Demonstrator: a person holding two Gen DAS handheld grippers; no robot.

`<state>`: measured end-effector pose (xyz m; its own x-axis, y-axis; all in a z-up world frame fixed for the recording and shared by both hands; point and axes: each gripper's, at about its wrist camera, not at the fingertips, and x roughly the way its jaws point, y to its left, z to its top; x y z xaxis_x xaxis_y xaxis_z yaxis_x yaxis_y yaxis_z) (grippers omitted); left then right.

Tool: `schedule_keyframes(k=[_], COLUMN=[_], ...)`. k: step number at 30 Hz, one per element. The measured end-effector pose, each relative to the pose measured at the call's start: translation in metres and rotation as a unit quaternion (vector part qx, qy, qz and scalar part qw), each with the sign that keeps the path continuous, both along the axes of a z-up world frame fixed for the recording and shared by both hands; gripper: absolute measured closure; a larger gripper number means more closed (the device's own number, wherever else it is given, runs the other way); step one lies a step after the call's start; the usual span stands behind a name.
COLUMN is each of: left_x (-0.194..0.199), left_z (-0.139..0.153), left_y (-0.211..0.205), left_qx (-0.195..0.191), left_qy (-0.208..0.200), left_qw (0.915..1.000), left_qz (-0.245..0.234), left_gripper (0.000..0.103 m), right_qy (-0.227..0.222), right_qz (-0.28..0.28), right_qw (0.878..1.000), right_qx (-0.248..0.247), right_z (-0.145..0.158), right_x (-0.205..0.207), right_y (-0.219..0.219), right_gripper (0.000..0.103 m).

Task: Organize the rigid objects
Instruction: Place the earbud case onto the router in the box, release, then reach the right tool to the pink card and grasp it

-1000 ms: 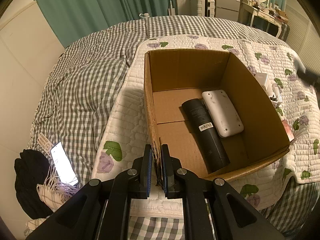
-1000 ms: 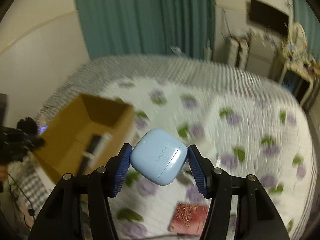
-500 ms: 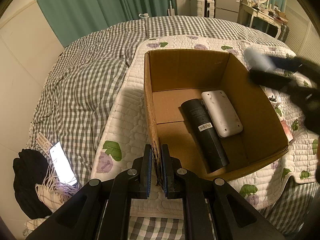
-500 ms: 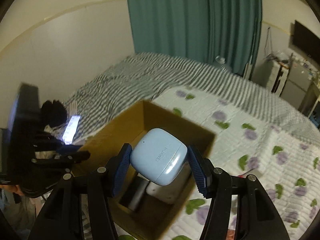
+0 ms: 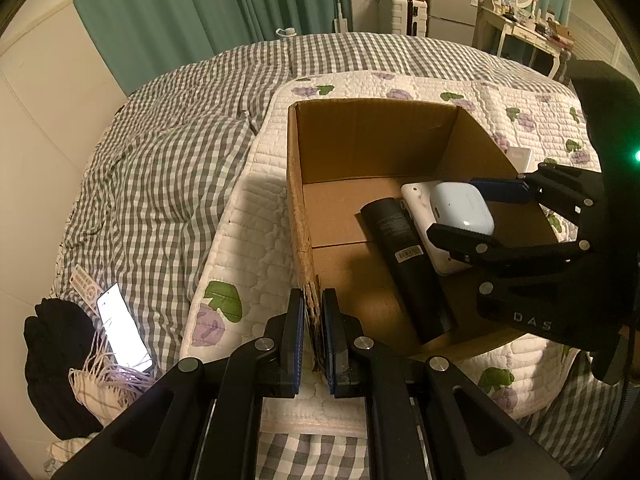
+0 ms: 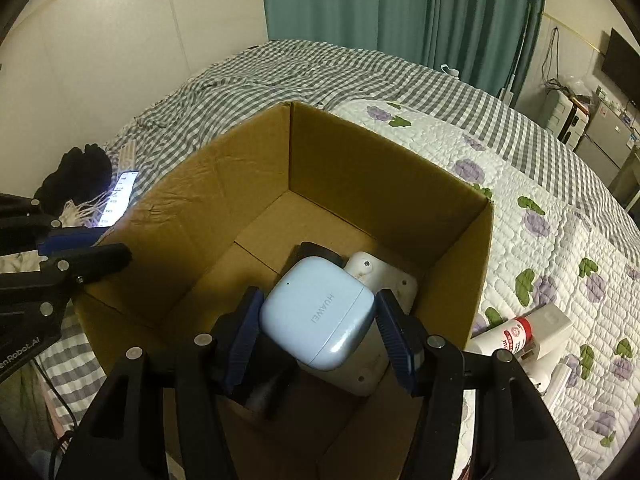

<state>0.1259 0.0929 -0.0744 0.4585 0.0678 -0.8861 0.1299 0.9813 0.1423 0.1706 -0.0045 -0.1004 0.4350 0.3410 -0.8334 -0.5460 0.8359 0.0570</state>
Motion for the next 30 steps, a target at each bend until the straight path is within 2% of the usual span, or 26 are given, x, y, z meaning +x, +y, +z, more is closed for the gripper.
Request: schedule_keyframes(k=[3, 4, 5, 6, 13, 22, 27, 30], left_x=[0.0, 0.001, 0.0, 0.001, -0.001, -0.002, -0.002, -0.002], left_z=[0.0, 0.0, 0.0, 0.0, 0.0, -0.001, -0.001, -0.001], left_y=[0.001, 0.001, 0.002, 0.002, 0.002, 0.004, 0.004, 0.003], left_qx=[0.001, 0.0, 0.0, -0.002, 0.001, 0.002, 0.002, 0.002], left_qy=[0.0, 0.0, 0.0, 0.001, 0.0, -0.001, -0.001, -0.001], left_qw=[1.0, 1.0, 1.0, 1.0, 1.0, 1.0, 1.0, 1.0], left_qz=[-0.001, 0.0, 0.0, 0.0, -0.001, 0.001, 0.0, 0.0], left_gripper=[0.094, 0.094, 0.094, 0.094, 0.094, 0.094, 0.094, 0.094], right_qy=[-0.002, -0.003, -0.009, -0.015, -0.064, -0.125, -0.134, -0.12], right_qz=[0.003, 0.003, 0.0, -0.004, -0.043, -0.11, -0.143, -0.166], right_qw=[1.0, 1.0, 1.0, 1.0, 0.996, 0.986, 0.981, 0.979], right_qx=[0.0, 0.004, 0.014, 0.018, 0.04, 0.023, -0.002, -0.018], right_z=[0.001, 0.002, 0.006, 0.01, 0.058, 0.111, 0.113, 0.096], right_x=[-0.003, -0.004, -0.005, -0.006, -0.011, -0.024, -0.031, -0.034], right_y=[0.001, 0.0, -0.003, -0.004, -0.043, -0.115, -0.152, -0.173], right_gripper=[0.045, 0.038, 0.022, 0.018, 0.016, 0.013, 0.013, 0.013])
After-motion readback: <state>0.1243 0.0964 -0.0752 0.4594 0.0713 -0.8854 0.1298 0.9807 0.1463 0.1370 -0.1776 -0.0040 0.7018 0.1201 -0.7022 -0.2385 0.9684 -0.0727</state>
